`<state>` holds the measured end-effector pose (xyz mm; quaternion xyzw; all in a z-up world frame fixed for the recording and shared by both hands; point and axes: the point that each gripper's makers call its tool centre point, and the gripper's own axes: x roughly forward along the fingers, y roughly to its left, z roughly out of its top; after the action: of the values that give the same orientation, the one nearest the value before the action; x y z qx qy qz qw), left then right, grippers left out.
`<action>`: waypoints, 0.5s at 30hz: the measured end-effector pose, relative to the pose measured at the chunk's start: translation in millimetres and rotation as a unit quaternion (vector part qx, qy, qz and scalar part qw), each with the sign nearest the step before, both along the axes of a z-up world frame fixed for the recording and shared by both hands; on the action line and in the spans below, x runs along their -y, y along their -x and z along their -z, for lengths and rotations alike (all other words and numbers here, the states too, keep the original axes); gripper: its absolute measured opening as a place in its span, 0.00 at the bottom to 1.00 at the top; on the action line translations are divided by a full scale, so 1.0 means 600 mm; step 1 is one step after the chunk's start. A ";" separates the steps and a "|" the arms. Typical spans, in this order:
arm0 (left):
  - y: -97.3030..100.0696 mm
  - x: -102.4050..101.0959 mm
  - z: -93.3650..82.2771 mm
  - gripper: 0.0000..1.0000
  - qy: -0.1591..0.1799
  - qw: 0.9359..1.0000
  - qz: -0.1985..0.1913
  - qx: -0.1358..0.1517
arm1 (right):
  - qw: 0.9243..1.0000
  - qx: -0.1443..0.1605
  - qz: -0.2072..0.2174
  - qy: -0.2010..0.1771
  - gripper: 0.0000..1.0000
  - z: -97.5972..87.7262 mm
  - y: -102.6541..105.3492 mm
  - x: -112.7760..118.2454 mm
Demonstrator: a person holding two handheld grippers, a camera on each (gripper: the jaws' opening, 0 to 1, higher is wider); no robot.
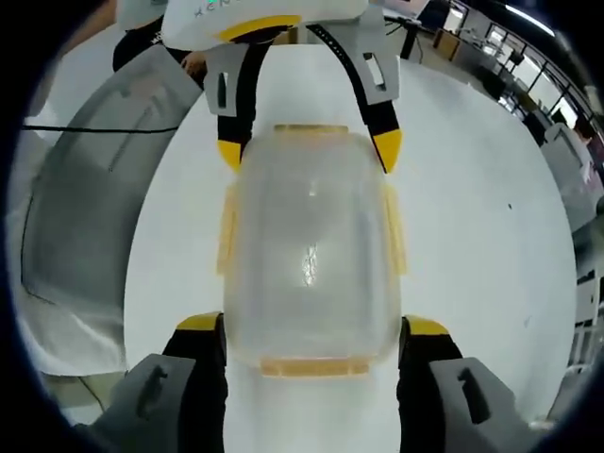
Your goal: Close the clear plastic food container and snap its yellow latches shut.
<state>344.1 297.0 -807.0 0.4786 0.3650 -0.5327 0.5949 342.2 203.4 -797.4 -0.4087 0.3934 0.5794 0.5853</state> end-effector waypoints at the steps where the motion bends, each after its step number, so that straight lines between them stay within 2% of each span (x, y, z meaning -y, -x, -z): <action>1: -0.005 -0.001 0.000 0.76 -0.002 1.000 0.000 -0.002 | 1.000 0.000 0.000 0.000 0.70 0.000 -0.005 -0.001; 5: -0.022 -0.002 0.004 0.77 -0.007 1.000 0.003 -0.011 | 1.000 0.001 0.000 0.000 0.70 0.000 -0.019 -0.001; 9: -0.033 0.000 0.009 0.80 0.006 1.000 -0.005 -0.030 | 1.000 0.000 -0.006 0.000 0.70 0.000 -0.034 0.000; 15: -0.054 0.000 0.010 0.80 0.003 0.999 -0.005 -0.031 | 1.000 -0.001 -0.007 0.008 0.70 0.001 -0.057 -0.002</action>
<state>376.4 297.0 -813.2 0.4582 0.3843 -0.5457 0.5870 376.5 204.3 -797.9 -0.4155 0.3963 0.5804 0.5774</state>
